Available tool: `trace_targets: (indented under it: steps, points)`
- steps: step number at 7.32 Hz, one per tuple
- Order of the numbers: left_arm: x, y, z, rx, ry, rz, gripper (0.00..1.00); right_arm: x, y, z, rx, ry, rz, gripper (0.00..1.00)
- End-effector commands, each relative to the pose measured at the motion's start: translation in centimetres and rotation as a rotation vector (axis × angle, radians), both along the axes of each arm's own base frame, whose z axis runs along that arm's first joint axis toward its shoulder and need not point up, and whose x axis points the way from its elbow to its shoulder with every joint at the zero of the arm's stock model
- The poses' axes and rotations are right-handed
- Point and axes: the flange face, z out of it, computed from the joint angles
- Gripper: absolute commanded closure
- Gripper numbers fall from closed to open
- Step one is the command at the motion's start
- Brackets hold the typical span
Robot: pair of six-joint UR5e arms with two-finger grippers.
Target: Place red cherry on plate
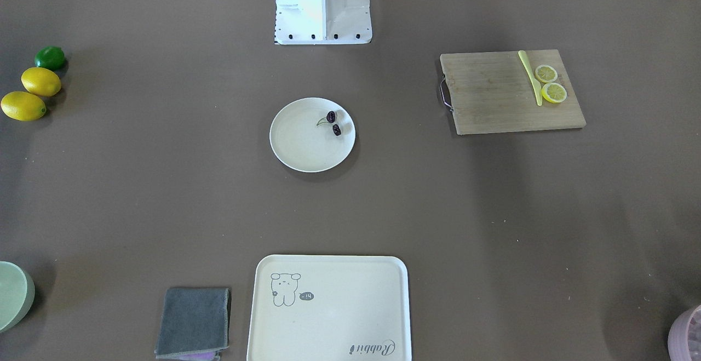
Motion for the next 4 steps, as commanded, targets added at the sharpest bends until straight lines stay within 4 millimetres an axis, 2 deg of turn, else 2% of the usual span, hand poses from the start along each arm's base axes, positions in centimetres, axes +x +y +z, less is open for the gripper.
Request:
trace_targets:
  steps: [1, 2, 4]
  points:
    - [0.0, 0.3, 0.1, -0.02, -0.002, -0.02, 0.02, 2.9, 2.1, 1.1, -0.011, -0.017, 0.045, 0.0]
    - [-0.3, 2.5, 0.0, -0.022, -0.003, -0.028, 0.02, 2.9, 3.2, 1.8, -0.032, -0.05, 0.046, 0.0]
    - [-0.2, 3.7, 1.1, -0.046, -0.04, -0.023, 0.02, 3.0, 4.5, 2.9, -0.044, -0.039, 0.048, 0.0]
